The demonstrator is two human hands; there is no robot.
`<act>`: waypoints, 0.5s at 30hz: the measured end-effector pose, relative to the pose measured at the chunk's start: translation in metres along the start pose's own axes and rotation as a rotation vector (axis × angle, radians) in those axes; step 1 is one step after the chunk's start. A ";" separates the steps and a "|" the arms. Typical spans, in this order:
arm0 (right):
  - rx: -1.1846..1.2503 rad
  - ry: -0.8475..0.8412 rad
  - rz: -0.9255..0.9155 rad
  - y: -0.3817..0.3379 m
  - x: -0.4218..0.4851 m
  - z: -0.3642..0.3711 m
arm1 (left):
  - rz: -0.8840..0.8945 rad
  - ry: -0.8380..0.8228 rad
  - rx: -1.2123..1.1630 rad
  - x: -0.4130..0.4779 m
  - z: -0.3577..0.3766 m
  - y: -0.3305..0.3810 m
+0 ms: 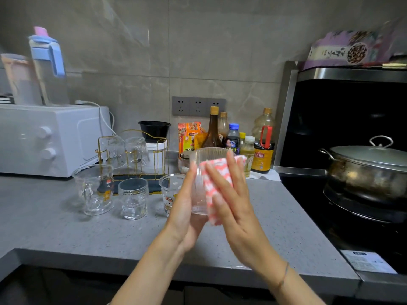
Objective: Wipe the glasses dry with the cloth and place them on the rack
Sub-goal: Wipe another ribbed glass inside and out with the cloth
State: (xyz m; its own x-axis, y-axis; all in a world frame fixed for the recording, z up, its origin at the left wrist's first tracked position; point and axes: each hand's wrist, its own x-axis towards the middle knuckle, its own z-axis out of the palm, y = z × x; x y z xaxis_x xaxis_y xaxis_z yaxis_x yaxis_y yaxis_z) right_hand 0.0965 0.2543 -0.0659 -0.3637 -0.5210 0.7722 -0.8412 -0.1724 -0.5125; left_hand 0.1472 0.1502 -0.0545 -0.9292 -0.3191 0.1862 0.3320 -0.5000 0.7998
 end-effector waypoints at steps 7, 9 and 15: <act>-0.047 0.033 0.011 0.002 0.023 -0.011 | 0.014 -0.022 0.031 -0.001 -0.002 -0.009; -0.058 0.023 -0.030 0.000 0.015 -0.005 | 0.024 -0.028 0.006 -0.001 0.002 -0.008; -0.079 -0.048 -0.145 -0.001 -0.018 0.009 | -0.126 -0.104 -0.150 0.001 0.002 0.000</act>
State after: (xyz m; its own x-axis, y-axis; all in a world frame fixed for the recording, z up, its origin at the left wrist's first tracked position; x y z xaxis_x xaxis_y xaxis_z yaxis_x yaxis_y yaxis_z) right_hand 0.1072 0.2567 -0.0828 -0.2179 -0.5349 0.8164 -0.9132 -0.1834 -0.3639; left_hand 0.1463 0.1514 -0.0528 -0.9739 -0.1662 0.1543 0.2258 -0.6473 0.7280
